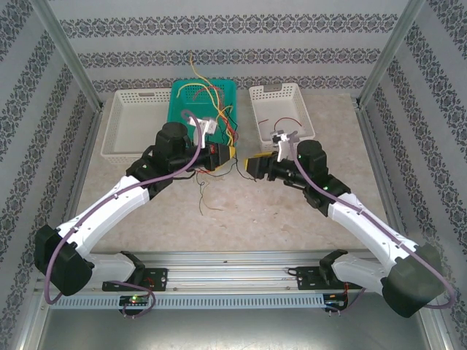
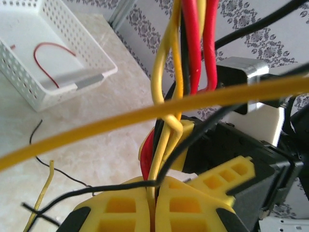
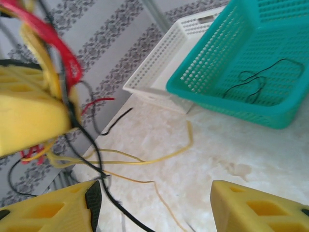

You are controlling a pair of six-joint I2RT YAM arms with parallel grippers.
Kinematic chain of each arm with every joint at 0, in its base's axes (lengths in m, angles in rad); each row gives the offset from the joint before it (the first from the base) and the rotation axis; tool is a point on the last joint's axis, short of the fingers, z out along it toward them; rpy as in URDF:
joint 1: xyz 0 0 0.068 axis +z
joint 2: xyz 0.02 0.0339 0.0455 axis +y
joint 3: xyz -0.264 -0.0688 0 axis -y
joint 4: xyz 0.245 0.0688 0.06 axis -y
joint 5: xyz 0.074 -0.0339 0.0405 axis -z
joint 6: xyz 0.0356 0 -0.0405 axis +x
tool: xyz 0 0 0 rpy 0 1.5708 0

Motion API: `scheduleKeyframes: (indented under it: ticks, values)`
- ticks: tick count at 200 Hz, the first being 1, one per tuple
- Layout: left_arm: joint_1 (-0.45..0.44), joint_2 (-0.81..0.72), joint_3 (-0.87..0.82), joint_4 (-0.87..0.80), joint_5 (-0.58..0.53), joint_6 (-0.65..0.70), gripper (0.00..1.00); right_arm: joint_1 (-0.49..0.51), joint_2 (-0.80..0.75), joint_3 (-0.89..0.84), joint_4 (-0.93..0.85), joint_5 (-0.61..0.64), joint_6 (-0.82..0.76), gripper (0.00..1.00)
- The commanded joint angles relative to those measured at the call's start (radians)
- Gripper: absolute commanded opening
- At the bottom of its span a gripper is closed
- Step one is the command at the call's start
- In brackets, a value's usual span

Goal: Untangle the cables

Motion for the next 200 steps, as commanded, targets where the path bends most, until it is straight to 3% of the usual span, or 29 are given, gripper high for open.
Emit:
scheduleKeyframes:
  ticks: [1, 74, 143, 179, 200]
  values:
    - [-0.009, -0.029, -0.021, 0.086, 0.051, -0.069, 0.0, 0.031, -0.015, -0.02, 0.123, -0.053, -0.008, 0.61]
    - [-0.009, -0.042, -0.062, 0.117, 0.067, -0.091, 0.0, 0.061, 0.006, -0.126, 0.258, -0.01, 0.033, 0.53]
    - [-0.006, -0.071, -0.064, 0.072, 0.024, -0.064, 0.0, 0.113, 0.058, -0.132, 0.276, -0.116, -0.015, 0.52]
    - [0.008, -0.084, -0.048, 0.055, 0.02, -0.061, 0.0, 0.124, 0.065, -0.181, 0.281, -0.098, -0.043, 0.51]
    - [0.008, -0.08, -0.057, 0.064, 0.03, -0.071, 0.0, 0.124, 0.069, -0.176, 0.273, -0.07, -0.053, 0.38]
